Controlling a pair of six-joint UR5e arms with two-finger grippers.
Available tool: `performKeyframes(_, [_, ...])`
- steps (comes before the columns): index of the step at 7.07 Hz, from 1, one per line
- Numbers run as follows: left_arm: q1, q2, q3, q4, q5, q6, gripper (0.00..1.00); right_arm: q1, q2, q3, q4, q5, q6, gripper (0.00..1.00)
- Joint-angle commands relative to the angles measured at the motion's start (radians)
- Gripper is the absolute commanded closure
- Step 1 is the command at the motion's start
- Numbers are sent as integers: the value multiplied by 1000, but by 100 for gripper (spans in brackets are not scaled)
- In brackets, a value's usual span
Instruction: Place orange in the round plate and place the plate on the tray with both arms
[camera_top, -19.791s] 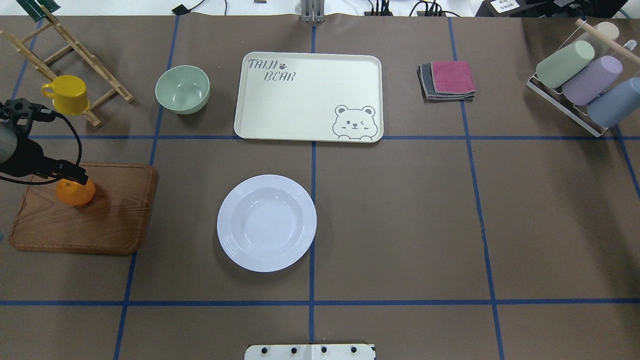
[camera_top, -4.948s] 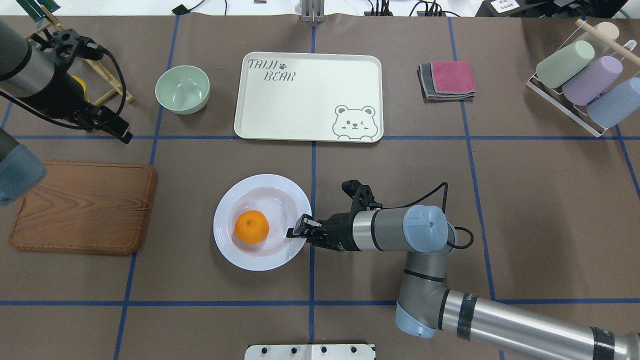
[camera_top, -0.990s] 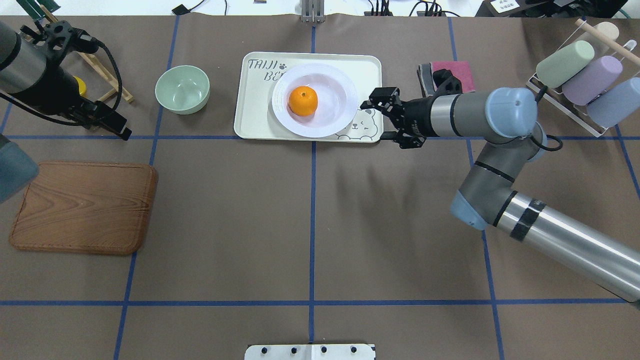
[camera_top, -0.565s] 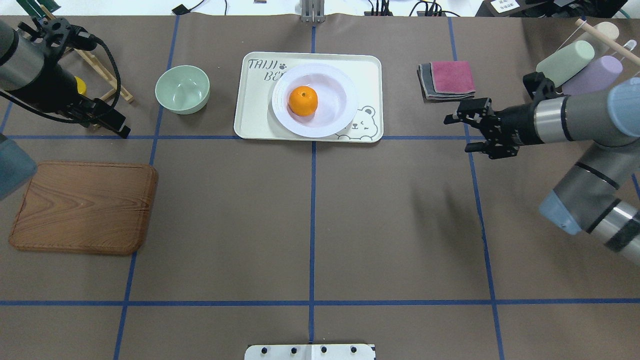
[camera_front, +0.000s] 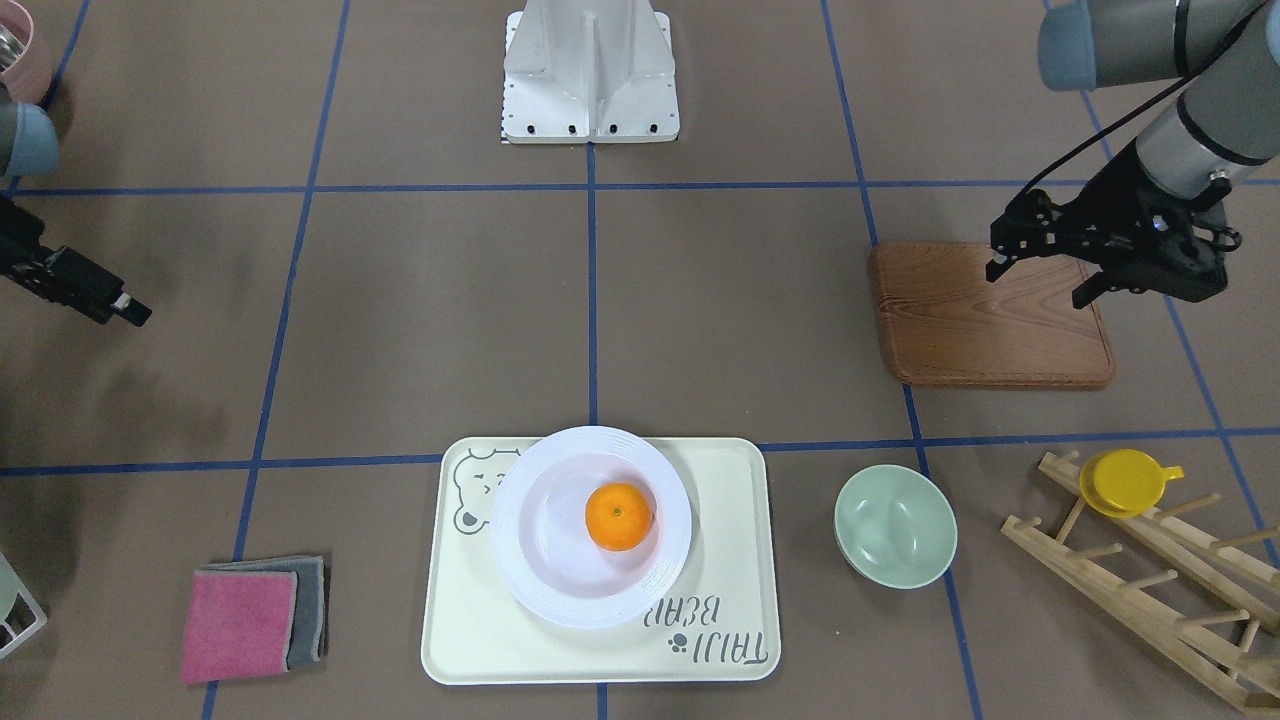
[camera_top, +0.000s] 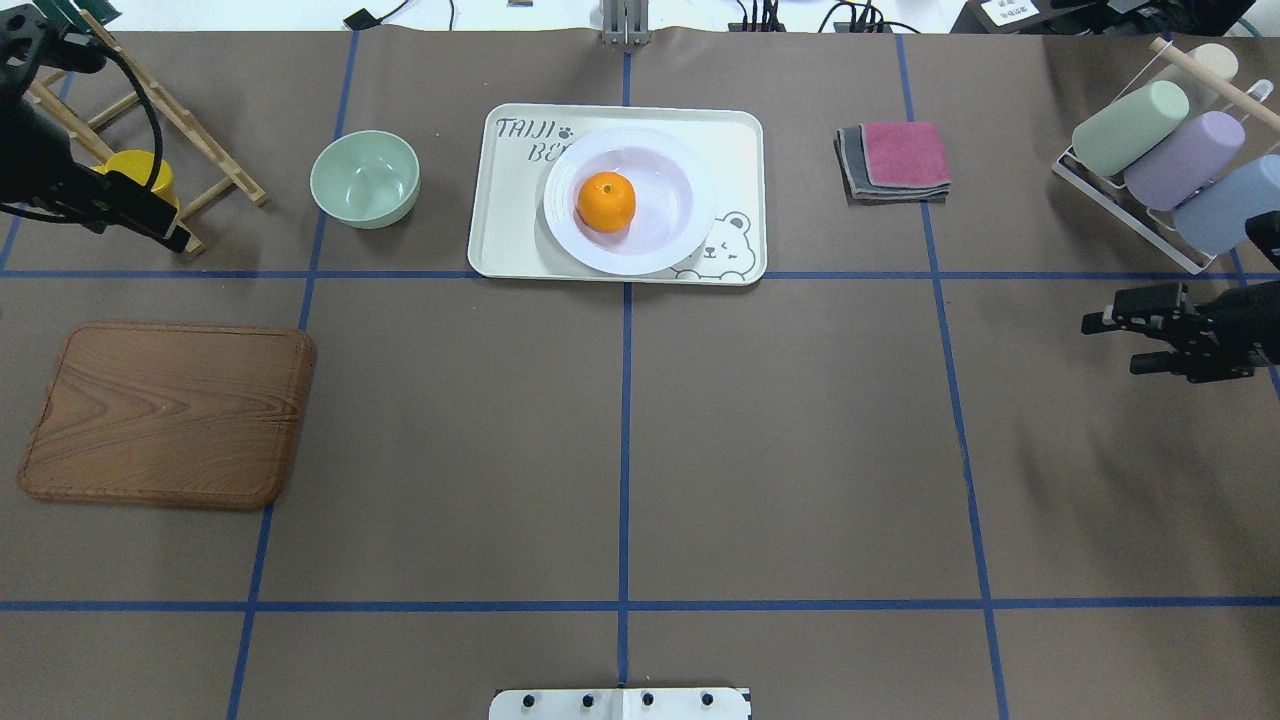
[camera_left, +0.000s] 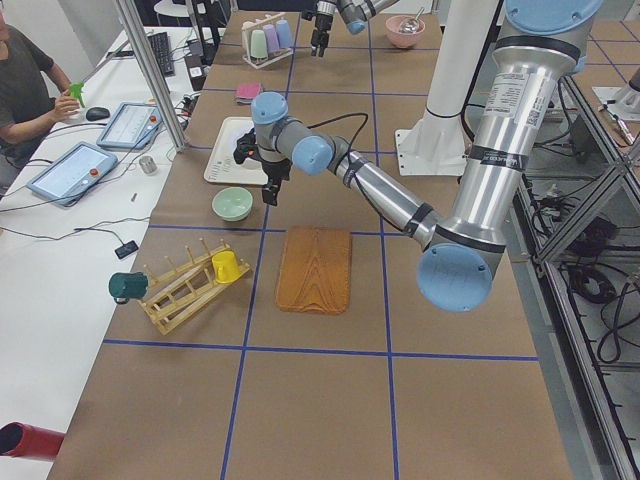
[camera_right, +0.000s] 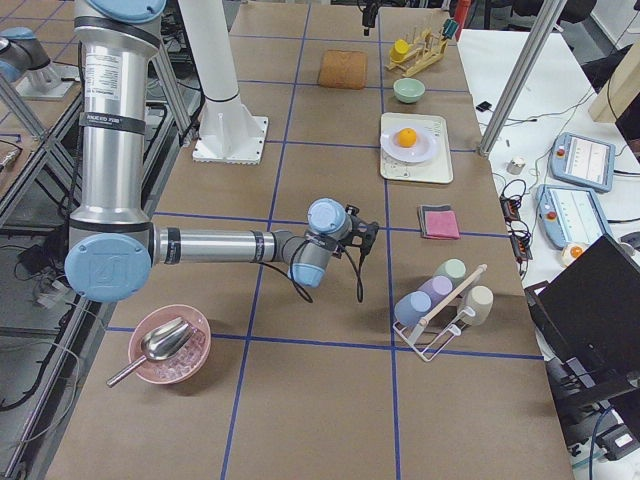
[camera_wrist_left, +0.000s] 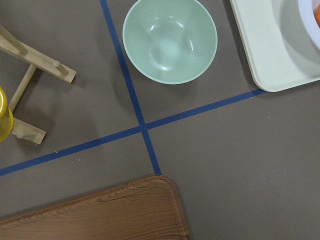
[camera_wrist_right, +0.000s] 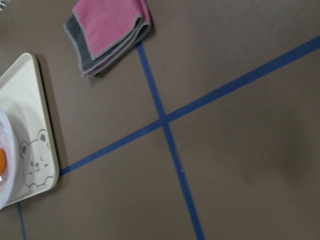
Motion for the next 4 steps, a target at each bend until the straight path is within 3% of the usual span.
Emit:
performKeyframes(1, [-43, 46, -3, 2, 6, 72, 2, 30, -128, -7, -3, 13, -200, 0])
performKeyframes(3, [-60, 67, -3, -1, 6, 84, 2, 42, -199, -32, -63, 10, -422, 0])
performKeyframes(4, [-65, 69, -3, 2, 6, 103, 2, 68, -201, -30, -157, 13, -536, 0])
